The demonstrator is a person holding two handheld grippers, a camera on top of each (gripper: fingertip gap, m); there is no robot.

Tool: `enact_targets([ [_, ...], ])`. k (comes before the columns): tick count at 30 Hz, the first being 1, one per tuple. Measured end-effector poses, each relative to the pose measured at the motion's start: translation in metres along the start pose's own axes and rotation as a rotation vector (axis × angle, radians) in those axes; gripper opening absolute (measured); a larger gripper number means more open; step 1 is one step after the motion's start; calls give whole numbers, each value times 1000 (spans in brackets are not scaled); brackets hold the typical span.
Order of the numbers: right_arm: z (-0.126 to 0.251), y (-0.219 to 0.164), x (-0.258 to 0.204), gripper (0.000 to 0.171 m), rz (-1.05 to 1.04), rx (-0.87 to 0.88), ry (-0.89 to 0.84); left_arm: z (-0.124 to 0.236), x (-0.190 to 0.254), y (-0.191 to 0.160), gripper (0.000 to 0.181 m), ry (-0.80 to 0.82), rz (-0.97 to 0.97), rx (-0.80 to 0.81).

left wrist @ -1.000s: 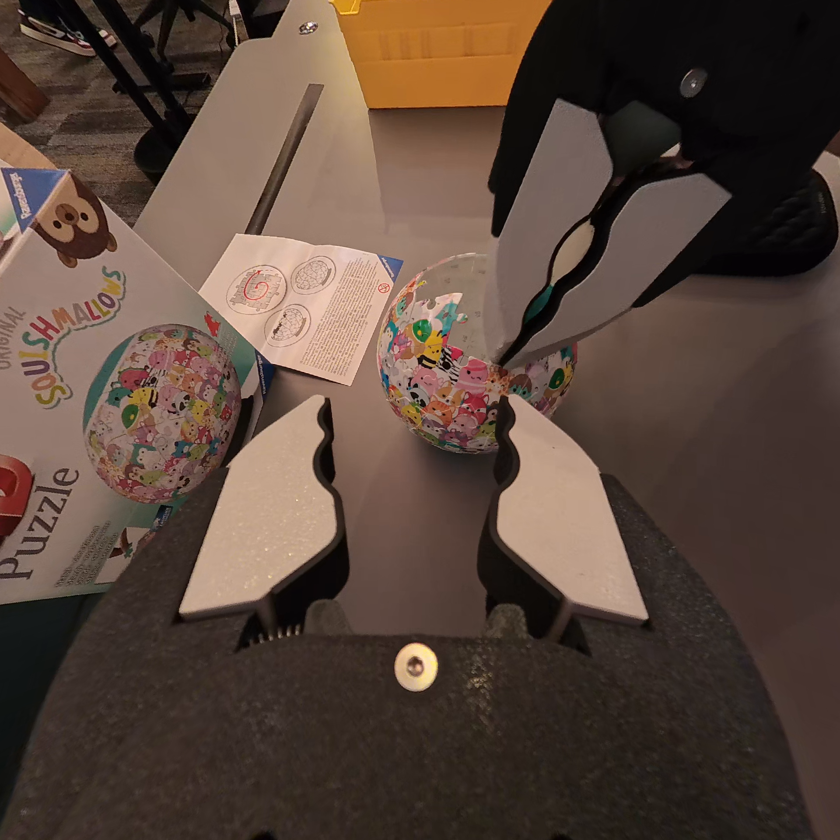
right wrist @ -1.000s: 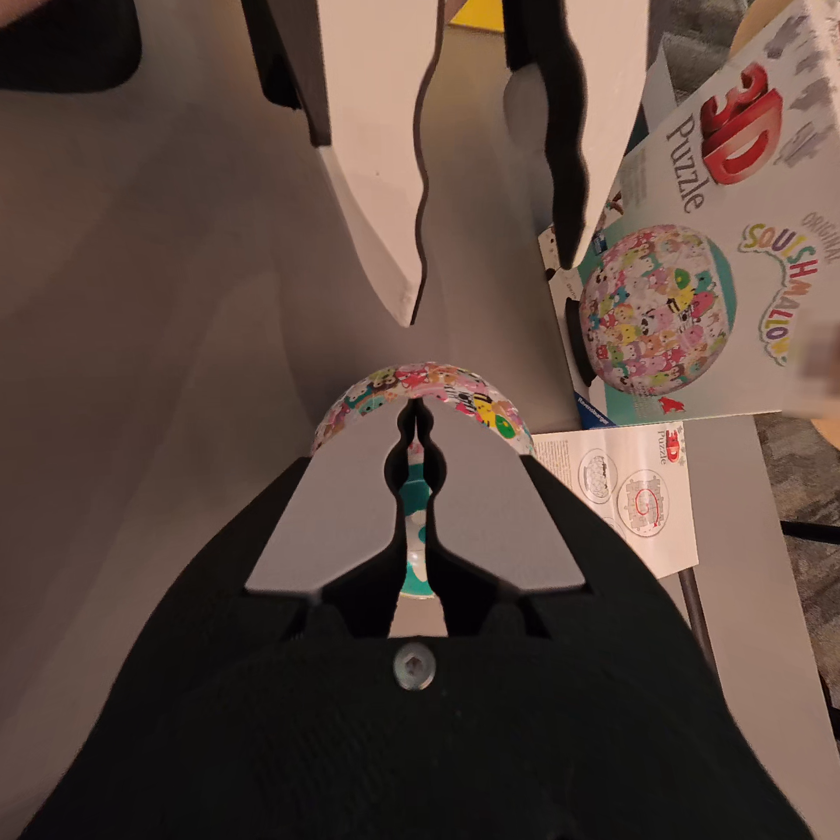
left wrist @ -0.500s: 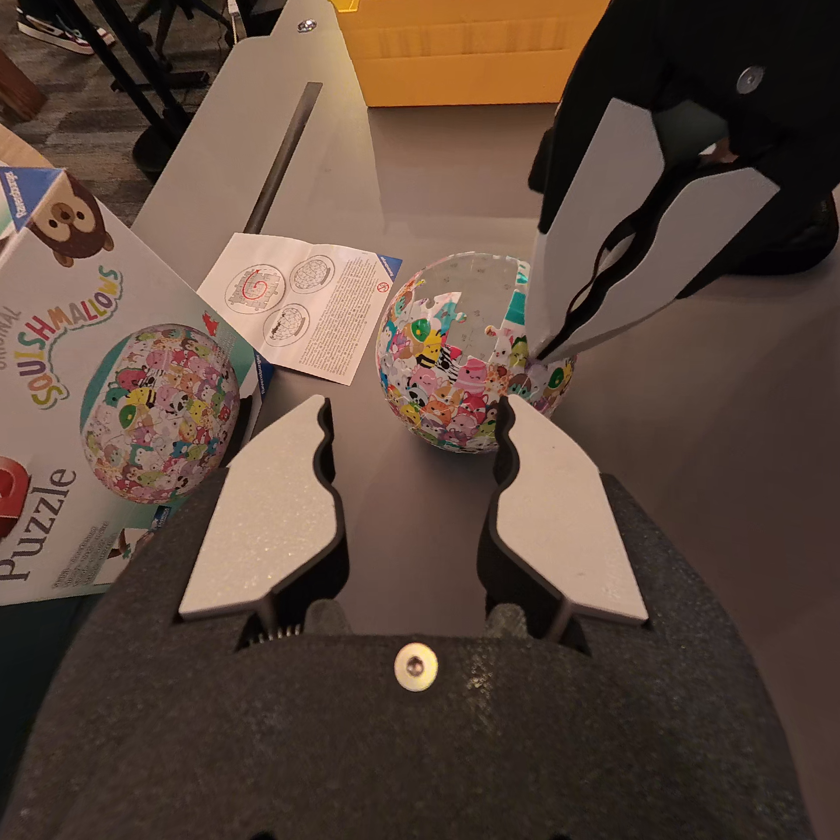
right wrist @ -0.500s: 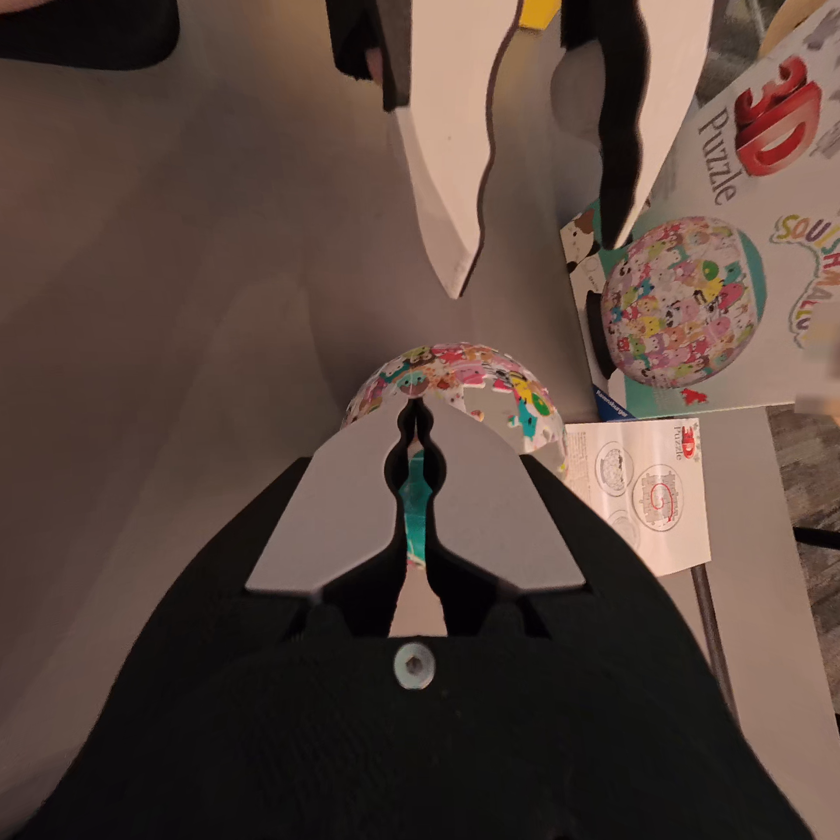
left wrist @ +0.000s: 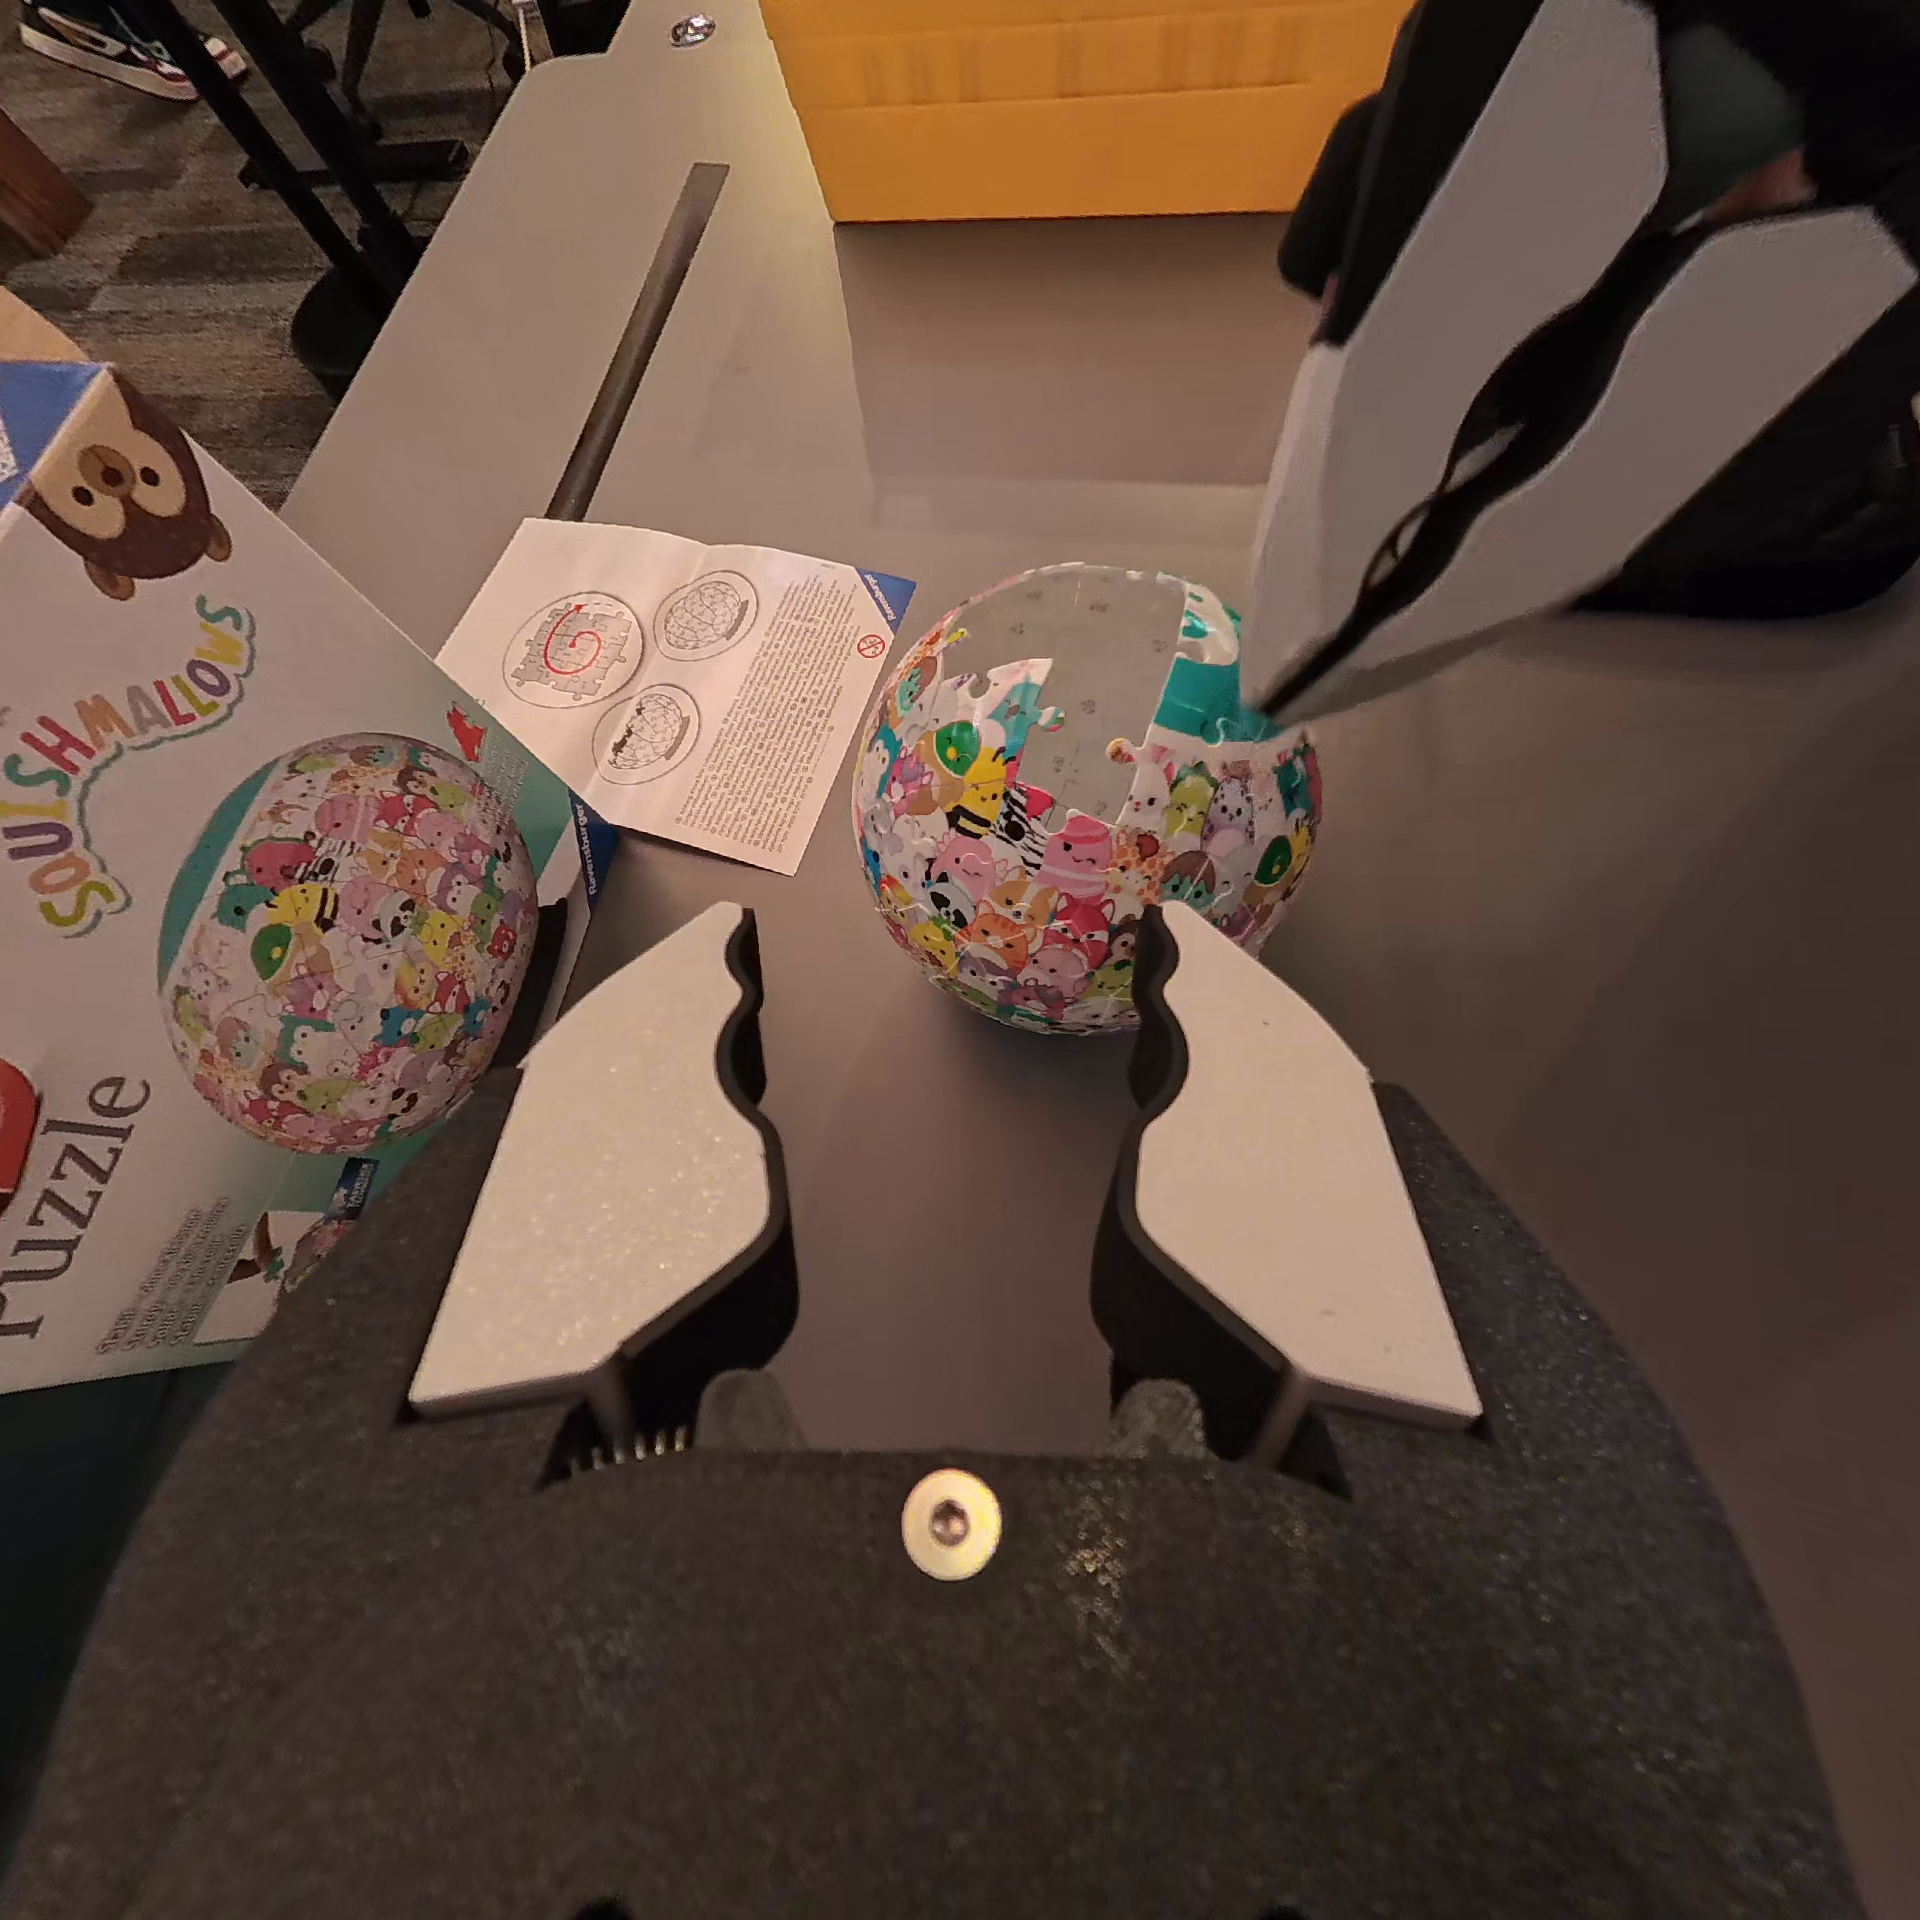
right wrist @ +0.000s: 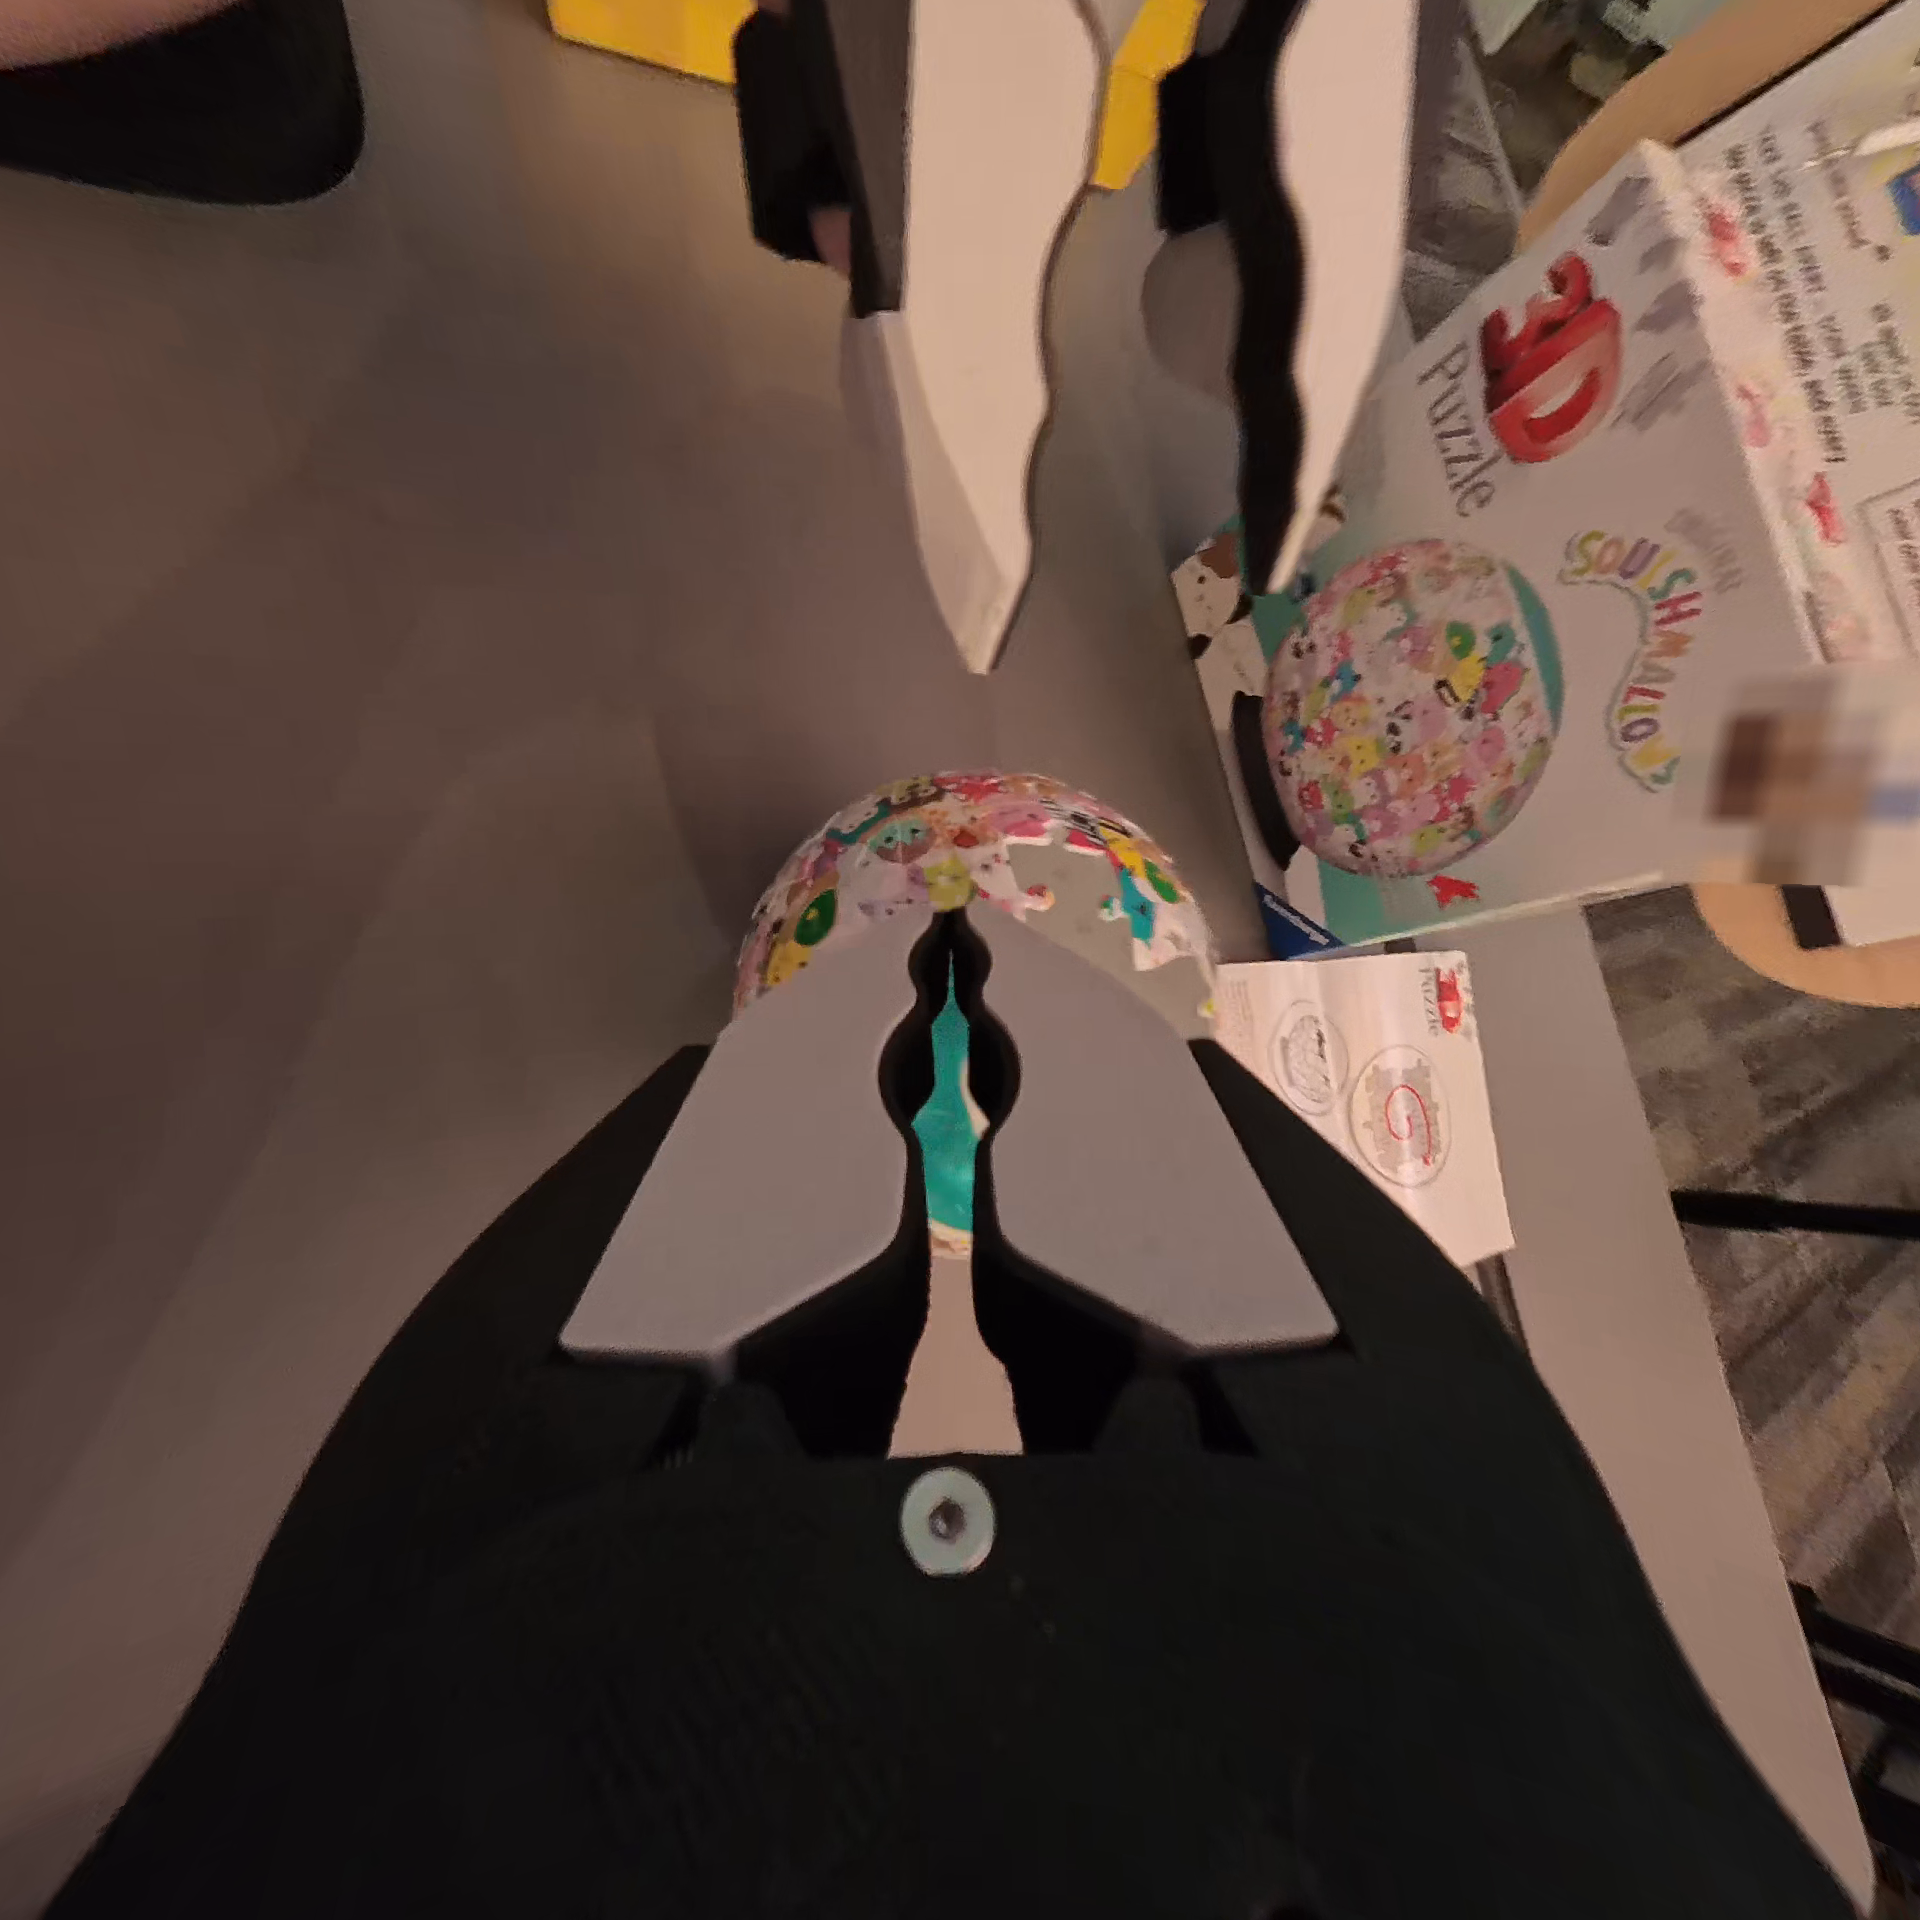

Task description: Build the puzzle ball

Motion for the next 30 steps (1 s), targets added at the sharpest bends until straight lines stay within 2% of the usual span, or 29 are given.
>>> enact_targets([
  [4, 3, -6, 4, 1, -49, 50, 50, 0, -1, 0, 69, -1, 4, 0],
  [8, -9, -14, -1, 2, -25, -16, 50, -1, -1, -1, 69, 0, 5, -1],
  [14, -8, -12, 0, 1, -37, 5, 57, -1, 0, 0, 69, -3, 3, -3],
  [20, -4, -6, 9, 1, -36, 43, -4, -1, -1, 0, 69, -2, 4, 0],
  [30, -12, -9, 14, 2, -82, -26, 24, 0, -1, 0, 69, -1, 5, 0],
])
Point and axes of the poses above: each gripper's, where its closed fingertips meet, z back along the fingers, y out of its top, x = y × z across the jaws, the point moved 10 cm from there along z, back along the fingers, and after that the axes turned 4 degrees about -z, right-handed, at the moved point
